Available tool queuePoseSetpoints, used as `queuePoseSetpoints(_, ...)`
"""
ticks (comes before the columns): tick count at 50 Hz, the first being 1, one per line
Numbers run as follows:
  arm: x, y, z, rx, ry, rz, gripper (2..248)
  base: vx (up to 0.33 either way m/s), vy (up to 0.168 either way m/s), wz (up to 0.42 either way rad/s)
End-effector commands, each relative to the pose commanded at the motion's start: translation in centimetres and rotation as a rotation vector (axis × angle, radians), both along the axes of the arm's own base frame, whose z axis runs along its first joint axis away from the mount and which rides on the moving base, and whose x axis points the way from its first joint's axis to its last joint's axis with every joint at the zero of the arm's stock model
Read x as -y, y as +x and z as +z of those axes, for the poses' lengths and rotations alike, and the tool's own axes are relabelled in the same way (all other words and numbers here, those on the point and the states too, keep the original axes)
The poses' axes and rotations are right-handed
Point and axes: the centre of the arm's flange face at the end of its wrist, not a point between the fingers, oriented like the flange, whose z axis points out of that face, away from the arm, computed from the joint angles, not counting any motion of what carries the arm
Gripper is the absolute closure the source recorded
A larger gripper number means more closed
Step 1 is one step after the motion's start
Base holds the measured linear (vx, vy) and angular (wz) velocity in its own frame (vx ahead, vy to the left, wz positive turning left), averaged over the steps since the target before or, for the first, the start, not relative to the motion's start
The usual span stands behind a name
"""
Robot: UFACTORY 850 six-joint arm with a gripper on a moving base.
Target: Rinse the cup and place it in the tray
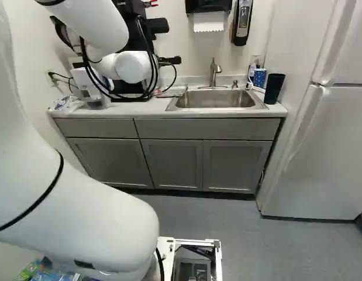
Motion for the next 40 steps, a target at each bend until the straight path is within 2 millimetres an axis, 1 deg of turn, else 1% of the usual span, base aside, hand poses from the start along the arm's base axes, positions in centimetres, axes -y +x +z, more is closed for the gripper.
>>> queuePoseSetpoints(13,0.00,0.00,0.00,0.000,0.000,0.000,3,0.066,0.000,-0.007)
queuePoseSetpoints(40,0.00,0.00,0.00,0.000,0.000,0.000,3,0.121,-0.001,-0.021)
